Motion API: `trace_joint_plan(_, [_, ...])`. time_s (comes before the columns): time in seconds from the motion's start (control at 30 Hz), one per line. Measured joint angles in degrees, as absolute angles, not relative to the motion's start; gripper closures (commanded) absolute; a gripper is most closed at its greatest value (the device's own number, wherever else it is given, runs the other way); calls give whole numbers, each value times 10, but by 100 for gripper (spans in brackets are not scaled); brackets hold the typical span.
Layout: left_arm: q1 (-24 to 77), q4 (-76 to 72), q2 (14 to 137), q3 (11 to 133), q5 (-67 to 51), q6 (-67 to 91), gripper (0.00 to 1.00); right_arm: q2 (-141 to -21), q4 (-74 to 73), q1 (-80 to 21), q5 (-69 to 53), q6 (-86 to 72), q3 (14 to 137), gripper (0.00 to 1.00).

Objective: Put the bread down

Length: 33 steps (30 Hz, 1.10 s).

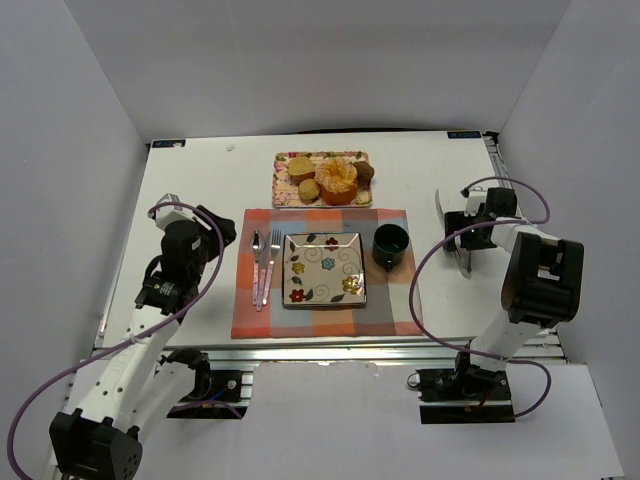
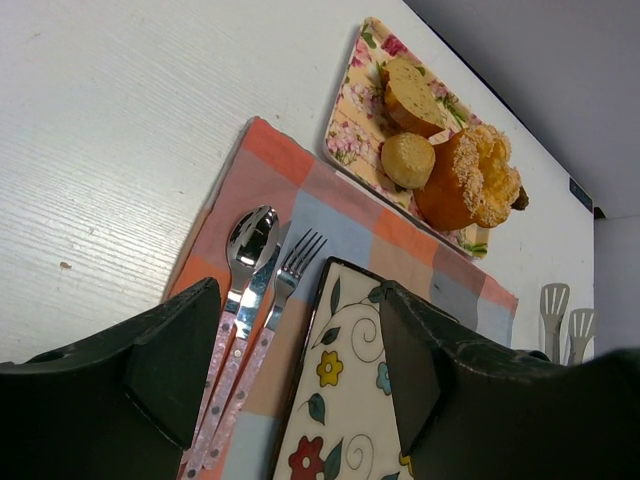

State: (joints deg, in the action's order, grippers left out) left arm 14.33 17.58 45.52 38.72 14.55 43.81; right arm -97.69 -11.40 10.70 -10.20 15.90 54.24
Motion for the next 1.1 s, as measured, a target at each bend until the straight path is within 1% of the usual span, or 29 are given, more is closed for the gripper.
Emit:
trace_joint_plan(0.13, [143,176,458,387,146,440,26,-995,-101,92,-82,148,558,20])
trace_joint_plan(0.2, [143,176,460,387,146,440,26,-1003,-90,88,-68,144,564,26])
trace_joint_plan(0.27, [143,176,462,387,146,441,26,-1005,-84,88,-57,140,564,33])
trace_joint_plan(0.3, [143,176,463,387,146,441,26,-1006,-82,88,-55,139,564,38])
trace_joint_plan(0.33, [143,176,464,387,146,441,26,-1006,-80,88,-53,137,564,48])
trace_joint_plan(0.4, [143,176,467,387,146,442,26,-1006,-78,88,-51,135,564,60])
trace_joint_plan(0.43, [143,175,469,387,146,443,26,-1006,-78,88,-50,135,564,69])
trace_joint_plan(0.5, [143,175,474,387,146,443,25,-1006,-77,88,-51,136,564,77])
trace_joint_plan(0.53, [143,175,478,387,145,443,25,-1006,-78,88,-52,138,564,82])
trace_joint_plan(0.6, [143,175,486,387,145,442,25,-1002,-83,88,-60,141,565,84])
trace_joint_plan(0.67, [143,174,494,387,145,440,25,-990,-100,88,-75,144,565,82])
trace_joint_plan(0.7, [143,174,497,387,145,440,25,-978,-106,88,-86,146,565,81])
trace_joint_plan(0.73, [143,173,500,387,145,439,25,-961,-114,86,-98,149,565,77])
trace_joint_plan(0.87, [143,163,508,387,141,439,25,-884,-140,64,-143,165,595,68])
trace_joint_plan(1.03, [143,152,510,387,138,439,25,-820,-140,-8,-184,179,646,55])
trace_joint_plan(1.1, [143,149,510,387,137,439,25,-809,-142,-46,-198,185,660,52])
